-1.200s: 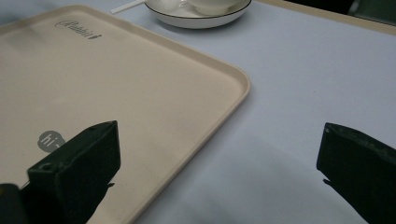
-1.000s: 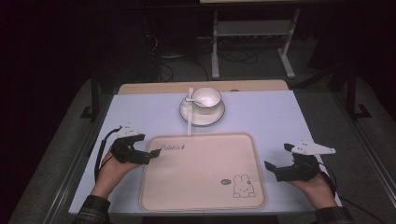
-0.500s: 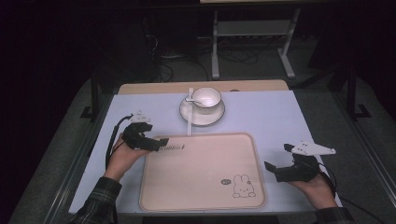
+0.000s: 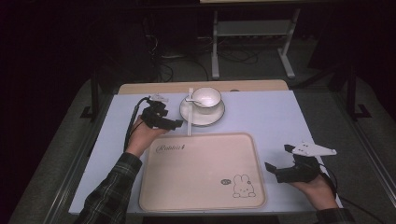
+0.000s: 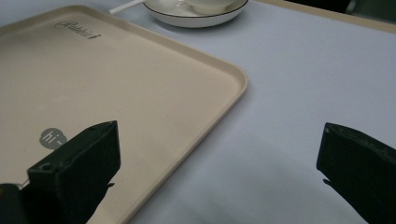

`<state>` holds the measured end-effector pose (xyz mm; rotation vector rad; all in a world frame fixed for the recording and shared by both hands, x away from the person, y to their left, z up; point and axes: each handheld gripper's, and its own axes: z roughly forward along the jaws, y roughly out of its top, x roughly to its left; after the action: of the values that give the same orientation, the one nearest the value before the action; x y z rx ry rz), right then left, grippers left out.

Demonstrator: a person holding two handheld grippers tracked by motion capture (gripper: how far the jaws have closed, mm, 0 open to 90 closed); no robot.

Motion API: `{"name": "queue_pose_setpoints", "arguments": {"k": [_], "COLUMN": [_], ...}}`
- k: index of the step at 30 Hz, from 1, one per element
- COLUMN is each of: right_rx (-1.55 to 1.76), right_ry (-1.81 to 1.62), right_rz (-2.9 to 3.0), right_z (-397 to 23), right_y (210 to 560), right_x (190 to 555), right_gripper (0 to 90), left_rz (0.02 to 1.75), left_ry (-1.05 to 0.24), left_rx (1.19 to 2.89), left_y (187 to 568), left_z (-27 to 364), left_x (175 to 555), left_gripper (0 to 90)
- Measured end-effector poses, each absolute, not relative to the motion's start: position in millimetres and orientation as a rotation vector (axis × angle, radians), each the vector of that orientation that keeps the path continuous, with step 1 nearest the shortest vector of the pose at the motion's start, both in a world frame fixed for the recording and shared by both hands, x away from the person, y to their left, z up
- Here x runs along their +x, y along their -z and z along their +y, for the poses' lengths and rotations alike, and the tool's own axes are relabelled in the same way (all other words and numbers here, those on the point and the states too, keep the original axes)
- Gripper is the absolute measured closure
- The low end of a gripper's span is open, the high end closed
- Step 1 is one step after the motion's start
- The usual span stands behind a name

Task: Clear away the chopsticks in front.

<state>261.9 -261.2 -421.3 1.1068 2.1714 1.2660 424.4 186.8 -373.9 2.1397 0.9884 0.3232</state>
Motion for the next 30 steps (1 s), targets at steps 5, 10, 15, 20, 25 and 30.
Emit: {"name": "queue_pose_setpoints", "arguments": {"k": [5,10,15,20,25,30], "right_rx": [1.105,1.101,1.104,1.107,1.111,1.114], "right_ry": [-1.268,-1.276,-1.285,-1.294,-1.298,-1.311], "right_rz": [2.175,2.175,2.170,2.168,2.169,2.161], "right_z": [-261,-261,-263,-264,-264,-265], "right_y": [422,421,421,421,421,421], "right_x": [262,261,260,260,259,259], "right_gripper": [0.0,0.0,0.0,0.0,0.0,0.0], "left_rz": [1.017,1.050,1.088,1.109,1.145,1.148], "left_ry": [-0.306,-0.314,-0.309,-0.337,-0.342,-0.375], "left_rx": [2.185,2.200,2.209,2.233,2.263,2.260], "left_y": [381,387,395,403,414,420], "left_z": [166,150,139,129,124,122], "left_x": [443,460,477,487,496,501], "left_gripper": [21.3,27.0,34.9,42.7,53.1,64.7]}}
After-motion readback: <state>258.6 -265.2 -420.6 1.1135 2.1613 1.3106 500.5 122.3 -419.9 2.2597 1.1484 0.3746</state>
